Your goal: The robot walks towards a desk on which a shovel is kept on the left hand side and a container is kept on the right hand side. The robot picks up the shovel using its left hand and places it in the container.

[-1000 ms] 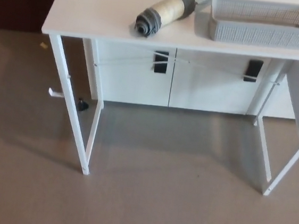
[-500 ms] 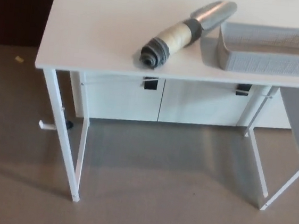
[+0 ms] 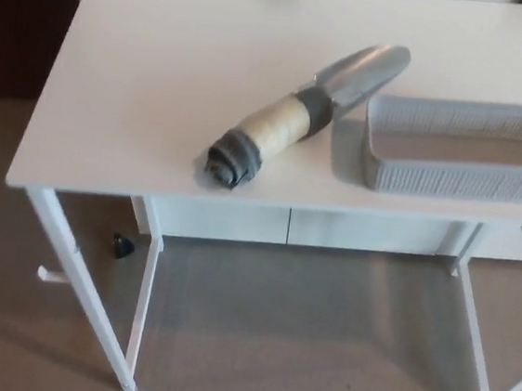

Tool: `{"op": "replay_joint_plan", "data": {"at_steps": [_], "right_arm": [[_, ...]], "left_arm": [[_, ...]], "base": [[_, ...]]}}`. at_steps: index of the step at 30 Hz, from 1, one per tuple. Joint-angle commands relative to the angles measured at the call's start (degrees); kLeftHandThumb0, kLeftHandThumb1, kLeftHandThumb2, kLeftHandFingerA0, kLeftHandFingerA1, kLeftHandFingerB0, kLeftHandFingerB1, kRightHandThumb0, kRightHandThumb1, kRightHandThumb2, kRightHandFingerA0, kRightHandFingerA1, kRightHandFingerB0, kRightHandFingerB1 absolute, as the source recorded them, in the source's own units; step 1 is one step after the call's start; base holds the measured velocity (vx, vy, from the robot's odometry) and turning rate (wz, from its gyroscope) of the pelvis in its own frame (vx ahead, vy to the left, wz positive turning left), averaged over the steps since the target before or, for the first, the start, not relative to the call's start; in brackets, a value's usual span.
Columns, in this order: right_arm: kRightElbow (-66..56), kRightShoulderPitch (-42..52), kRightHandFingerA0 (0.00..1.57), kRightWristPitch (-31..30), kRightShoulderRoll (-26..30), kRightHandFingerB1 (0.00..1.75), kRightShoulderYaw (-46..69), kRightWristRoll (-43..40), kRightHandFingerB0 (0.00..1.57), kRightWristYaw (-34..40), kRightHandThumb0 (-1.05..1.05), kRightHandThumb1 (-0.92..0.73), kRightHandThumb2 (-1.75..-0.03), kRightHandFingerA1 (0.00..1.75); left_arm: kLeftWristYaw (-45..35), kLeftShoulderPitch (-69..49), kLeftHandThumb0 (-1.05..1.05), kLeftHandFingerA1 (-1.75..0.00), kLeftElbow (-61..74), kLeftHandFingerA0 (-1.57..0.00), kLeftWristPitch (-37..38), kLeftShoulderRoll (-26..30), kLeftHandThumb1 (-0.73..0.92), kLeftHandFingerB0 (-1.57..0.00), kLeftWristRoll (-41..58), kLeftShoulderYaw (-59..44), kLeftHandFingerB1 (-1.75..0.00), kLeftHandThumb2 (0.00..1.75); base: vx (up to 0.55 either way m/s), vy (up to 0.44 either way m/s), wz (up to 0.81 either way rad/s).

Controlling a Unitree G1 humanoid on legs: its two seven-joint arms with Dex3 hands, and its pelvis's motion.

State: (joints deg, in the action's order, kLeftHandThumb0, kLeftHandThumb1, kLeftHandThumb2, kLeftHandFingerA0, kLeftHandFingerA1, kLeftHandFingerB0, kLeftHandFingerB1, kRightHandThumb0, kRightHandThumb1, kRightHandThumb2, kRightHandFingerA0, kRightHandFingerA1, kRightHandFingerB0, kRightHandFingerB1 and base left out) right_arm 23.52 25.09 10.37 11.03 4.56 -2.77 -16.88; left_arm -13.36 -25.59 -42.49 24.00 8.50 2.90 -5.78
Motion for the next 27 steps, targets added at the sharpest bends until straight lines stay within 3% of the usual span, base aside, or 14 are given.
{"op": "replay_joint_plan", "data": {"at_steps": [1, 2, 3, 4, 9, 15, 18, 19, 21, 22, 23, 25, 26, 27], "right_arm": [[0.1, 0.2, 0.6, 0.2, -0.1, 0.48, -0.1, 0.0, 0.37, 0.4, -0.36, -0.46, -0.69, 0.57], [0.0, 0.3, 0.61, 0.1, -0.1, 0.48, -0.1, 0.0, 0.37, 0.3, -0.36, -0.46, -0.69, 0.57], [-0.2, 0.4, 0.6, 0.1, -0.1, 0.48, -0.2, -0.1, 0.37, 0.3, -0.36, -0.46, -0.69, 0.57], [-0.4, 0.6, 0.6, 0.2, -0.1, 0.48, -0.2, 0.0, 0.38, 0.4, -0.36, -0.46, -0.7, 0.57], [-0.8, 0.6, 0.58, 0.1, -0.3, 0.48, -0.3, -0.2, 0.39, 0.4, -0.36, -0.46, -0.69, 0.56], [-0.8, 0.6, 0.57, 0.1, -0.4, 0.49, -0.3, -0.3, 0.39, 0.2, -0.36, -0.46, -0.7, 0.56], [-0.8, 0.4, 0.57, 0.2, -0.3, 0.49, -0.5, -0.1, 0.39, 0.3, -0.36, -0.46, -0.7, 0.56], [-0.7, 0.5, 0.57, 0.3, -0.4, 0.49, -0.5, 0.0, 0.39, 0.3, -0.36, -0.46, -0.7, 0.56], [0.0, 0.3, 0.59, 1.0, -0.5, 0.5, -0.5, 0.0, 0.38, 0.3, -0.36, -0.46, -0.7, 0.57], [0.4, 0.2, 0.59, 1.2, -0.5, 0.5, -0.6, 0.0, 0.38, 0.2, -0.37, -0.46, -0.71, 0.58], [0.5, 0.1, 0.59, 1.2, -0.5, 0.5, -0.5, -0.1, 0.38, 0.2, -0.37, -0.46, -0.71, 0.58], [0.7, 0.0, 0.58, 1.3, -0.5, 0.5, -0.5, -0.2, 0.38, 0.0, -0.37, -0.46, -0.7, 0.58], [0.2, 0.1, 0.6, 1.0, -0.6, 0.49, -0.6, -0.1, 0.37, 0.2, -0.38, -0.46, -0.7, 0.58], [0.0, 0.2, 0.6, 0.7, -0.6, 0.49, -0.6, -0.1, 0.37, 0.3, -0.37, -0.46, -0.7, 0.58]], "left_arm": [[0.6, 0.0, -0.34, -0.4, -0.7, -0.56, 2.8, 1.0, 0.58, -0.42, -0.8, -0.2, -0.35, 0.59], [0.0, 0.2, -0.42, -0.51, -1.0, -0.49, 2.8, 0.8, 0.46, -0.35, -0.1, -0.5, -0.44, 0.73], [-0.4, 0.3, -0.35, -0.42, -1.4, -0.56, 2.7, 0.7, 0.58, -0.41, 0.3, -0.6, -0.34, 0.59], [-0.2, 0.5, -0.43, -0.51, -1.6, -0.51, 2.6, 0.8, 0.46, -0.37, 0.1, -0.6, -0.45, 0.74], [0.7, -0.1, -0.43, -0.52, -0.3, -0.51, 2.7, 1.0, 0.45, -0.37, -0.7, -0.3, -0.45, 0.74], [0.2, 1.6, -0.41, -0.5, -3.2, -0.5, 3.2, 1.0, 0.46, -0.37, -0.1, -0.7, -0.44, 0.72], [0.8, 0.7, -0.32, -0.42, -0.6, -0.55, 2.5, 0.9, 0.57, -0.42, -0.6, -0.4, -0.35, 0.57], [1.1, 0.2, -0.4, -0.5, 0.3, -0.5, 2.6, 1.0, 0.46, -0.37, -0.9, -0.3, -0.44, 0.72], [0.3, 2.6, -0.41, -0.49, -5.1, -0.5, 4.0, 1.3, 0.45, -0.39, -0.4, -0.8, -0.44, 0.71], [1.2, 0.7, -0.33, -0.43, -1.1, -0.57, 2.8, 1.2, 0.58, -0.41, -1.1, -0.2, -0.35, 0.6], [1.1, 0.8, -0.41, -0.51, -1.4, -0.51, 2.7, 1.1, 0.45, -0.37, -0.8, -0.3, -0.44, 0.72], [-0.4, 3.2, -0.32, -0.4, -6.2, -0.55, 3.5, 1.2, 0.54, -0.43, 0.6, -1.3, -0.35, 0.57], [0.1, 2.2, -0.41, -0.52, -4.4, -0.51, 4.0, 1.1, 0.45, -0.36, 0.0, -0.9, -0.45, 0.73], [0.3, 1.8, -0.33, -0.42, -3.7, -0.57, 4.1, 0.9, 0.57, -0.42, -0.2, -0.8, -0.35, 0.59]], "base": [[0.22, -0.018, -0.13], [0.19, 0.036, -0.15], [0.19, 0.073, -0.17], [0.1, 0.102, -0.17], [0.26, 0.18, 0.0], [0.19, 0.159, -0.07], [0.12, 0.012, 0.13], [0.09, -0.036, 0.17], [0.07, -0.096, 0.15], [0.15, -0.136, 0.17], [0.13, -0.161, 0.13], [0.2, -0.24, 0.13], [0.13, -0.161, -0.03], [0.07, -0.097, 0.05]]}}
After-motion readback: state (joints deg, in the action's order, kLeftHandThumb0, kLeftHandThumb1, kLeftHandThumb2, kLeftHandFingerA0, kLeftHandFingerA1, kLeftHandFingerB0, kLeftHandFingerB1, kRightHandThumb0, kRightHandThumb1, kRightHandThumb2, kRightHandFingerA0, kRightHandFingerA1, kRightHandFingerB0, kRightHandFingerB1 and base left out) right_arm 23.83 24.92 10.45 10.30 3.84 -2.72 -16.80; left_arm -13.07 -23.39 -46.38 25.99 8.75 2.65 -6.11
